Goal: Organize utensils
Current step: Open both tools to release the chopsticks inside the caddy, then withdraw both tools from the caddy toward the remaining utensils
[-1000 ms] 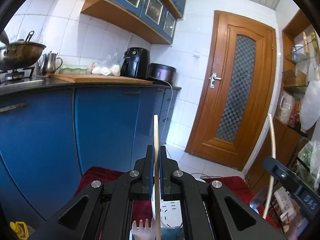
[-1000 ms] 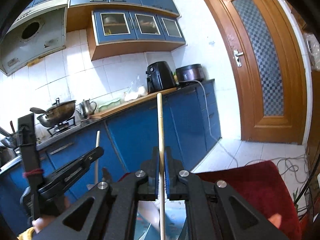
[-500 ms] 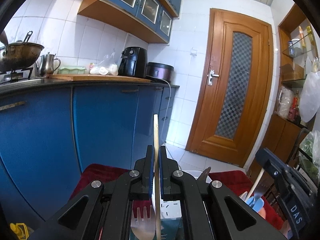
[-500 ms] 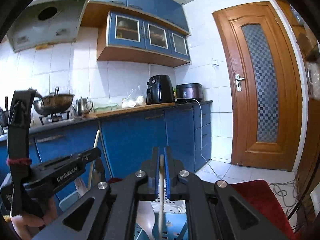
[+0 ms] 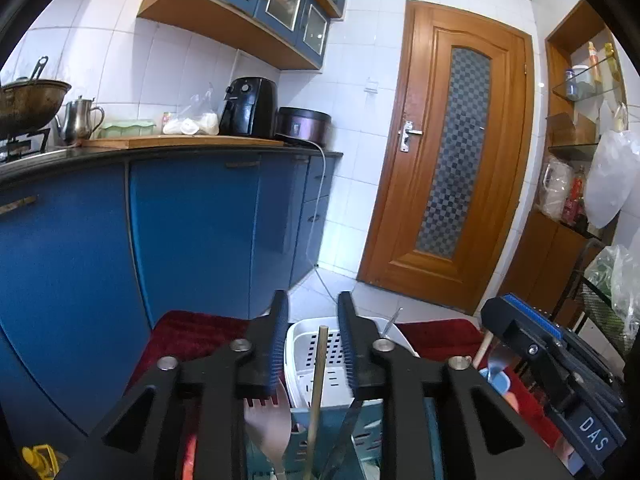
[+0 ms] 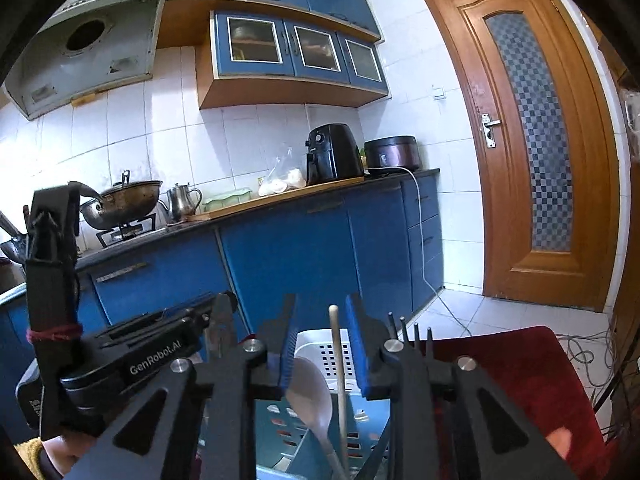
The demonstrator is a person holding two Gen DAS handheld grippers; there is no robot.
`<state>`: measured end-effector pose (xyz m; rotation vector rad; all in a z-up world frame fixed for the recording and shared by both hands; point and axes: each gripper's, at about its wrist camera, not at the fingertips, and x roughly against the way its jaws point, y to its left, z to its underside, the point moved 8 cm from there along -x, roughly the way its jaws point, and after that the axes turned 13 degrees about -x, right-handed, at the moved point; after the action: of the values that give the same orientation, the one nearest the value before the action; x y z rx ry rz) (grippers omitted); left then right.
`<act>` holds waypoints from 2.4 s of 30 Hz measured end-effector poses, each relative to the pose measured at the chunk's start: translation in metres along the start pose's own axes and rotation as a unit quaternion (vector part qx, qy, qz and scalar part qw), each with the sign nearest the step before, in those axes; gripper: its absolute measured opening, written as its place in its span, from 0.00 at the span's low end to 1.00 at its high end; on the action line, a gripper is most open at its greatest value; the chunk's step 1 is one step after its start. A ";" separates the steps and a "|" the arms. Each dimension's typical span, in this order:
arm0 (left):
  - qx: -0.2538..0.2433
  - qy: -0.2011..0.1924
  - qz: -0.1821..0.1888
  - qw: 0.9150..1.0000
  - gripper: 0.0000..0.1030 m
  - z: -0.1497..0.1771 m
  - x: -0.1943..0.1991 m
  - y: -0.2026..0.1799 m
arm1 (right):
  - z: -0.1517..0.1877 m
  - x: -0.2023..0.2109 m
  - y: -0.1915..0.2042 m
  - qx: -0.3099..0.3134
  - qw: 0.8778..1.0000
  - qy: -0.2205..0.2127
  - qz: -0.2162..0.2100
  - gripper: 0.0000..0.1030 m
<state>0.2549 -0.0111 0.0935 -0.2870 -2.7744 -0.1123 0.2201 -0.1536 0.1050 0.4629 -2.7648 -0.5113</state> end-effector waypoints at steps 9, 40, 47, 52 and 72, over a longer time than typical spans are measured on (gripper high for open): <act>-0.006 -0.004 0.007 1.000 0.28 -0.006 0.025 -0.004 | -0.006 0.022 0.001 -0.032 0.999 0.005 0.002 0.27; -0.012 0.046 0.037 0.998 0.28 0.023 0.101 -0.027 | 0.036 0.098 0.000 -0.067 0.993 0.090 0.040 0.27; -0.014 0.068 0.041 0.997 0.28 0.043 0.113 -0.031 | 0.061 0.109 -0.007 -0.072 0.987 0.133 0.062 0.27; -0.007 0.089 0.046 0.995 0.28 0.059 0.119 -0.033 | 0.077 0.116 -0.012 -0.068 0.981 0.161 0.081 0.27; 0.014 0.186 0.068 0.980 0.28 0.134 0.129 -0.042 | 0.151 0.138 -0.046 -0.100 0.950 0.265 0.129 0.27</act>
<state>0.0828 -0.0131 0.0116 -0.4026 -2.3774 -0.0816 0.0564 -0.1998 -0.0178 0.1523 -2.1860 -0.5083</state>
